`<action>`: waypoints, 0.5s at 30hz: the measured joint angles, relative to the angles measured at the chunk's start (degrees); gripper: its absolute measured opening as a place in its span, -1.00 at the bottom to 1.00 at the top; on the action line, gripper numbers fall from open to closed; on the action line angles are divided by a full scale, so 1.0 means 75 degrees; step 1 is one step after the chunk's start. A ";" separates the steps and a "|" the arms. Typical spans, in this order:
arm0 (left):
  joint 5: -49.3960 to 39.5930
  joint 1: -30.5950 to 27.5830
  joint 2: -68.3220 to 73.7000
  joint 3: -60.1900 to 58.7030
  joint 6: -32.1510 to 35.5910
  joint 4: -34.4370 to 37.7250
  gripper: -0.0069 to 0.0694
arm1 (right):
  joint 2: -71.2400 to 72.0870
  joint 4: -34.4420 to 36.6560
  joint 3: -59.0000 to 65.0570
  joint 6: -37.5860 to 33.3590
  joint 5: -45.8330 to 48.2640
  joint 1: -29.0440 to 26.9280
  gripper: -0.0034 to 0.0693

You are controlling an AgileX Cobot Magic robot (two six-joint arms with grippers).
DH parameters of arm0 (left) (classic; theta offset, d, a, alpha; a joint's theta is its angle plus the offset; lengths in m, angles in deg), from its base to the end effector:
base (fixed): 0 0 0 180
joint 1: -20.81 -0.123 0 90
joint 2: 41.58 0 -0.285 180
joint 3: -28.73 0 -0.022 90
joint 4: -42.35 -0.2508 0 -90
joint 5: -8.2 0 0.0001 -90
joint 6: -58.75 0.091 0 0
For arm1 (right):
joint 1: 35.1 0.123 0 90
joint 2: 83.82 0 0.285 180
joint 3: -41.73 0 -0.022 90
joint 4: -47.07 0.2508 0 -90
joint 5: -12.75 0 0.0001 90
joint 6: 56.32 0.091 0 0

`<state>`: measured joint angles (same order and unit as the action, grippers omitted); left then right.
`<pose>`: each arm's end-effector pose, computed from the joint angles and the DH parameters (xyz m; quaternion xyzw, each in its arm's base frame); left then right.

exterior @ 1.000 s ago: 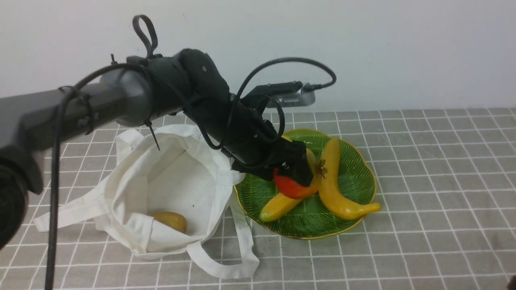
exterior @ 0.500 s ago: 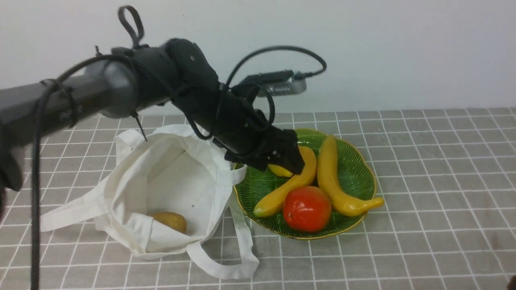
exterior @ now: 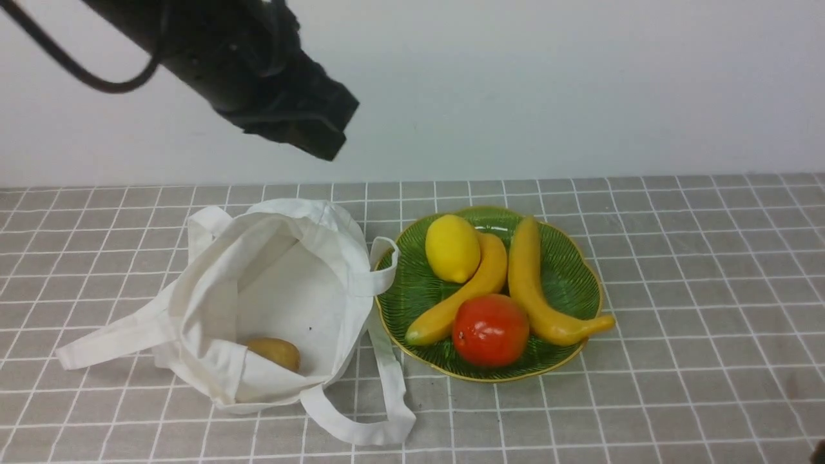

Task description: Take the fruit out of the bag on the grey coffee tablecloth and place them on the plate.

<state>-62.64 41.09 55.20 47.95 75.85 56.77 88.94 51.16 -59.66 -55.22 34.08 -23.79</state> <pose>0.2935 -0.1313 0.4066 0.2989 0.9066 -0.1327 0.2665 0.0512 0.0127 0.1721 -0.0526 0.8028 0.0941 0.5864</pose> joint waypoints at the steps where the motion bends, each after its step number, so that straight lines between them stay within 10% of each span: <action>1: 0.0000 0.0000 -0.0233 -0.0212 -0.0029 -0.0157 -0.84 | 0.0000 0.0000 0.0000 0.0000 0.0000 0.0000 -0.95; 9: 0.0166 0.0000 -0.2354 -0.2751 -0.0094 -0.0415 -0.84 | 0.0000 0.0000 0.0000 0.0000 0.0000 0.0000 -0.95; 15: 0.2777 0.0000 -0.4921 -0.5883 -0.0053 0.0257 -0.84 | 0.0000 0.0000 0.0000 0.0000 0.0000 0.0000 -0.95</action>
<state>-41.81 41.09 18.29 3.83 75.45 58.69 88.94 51.16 -59.66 -55.22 34.08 -23.79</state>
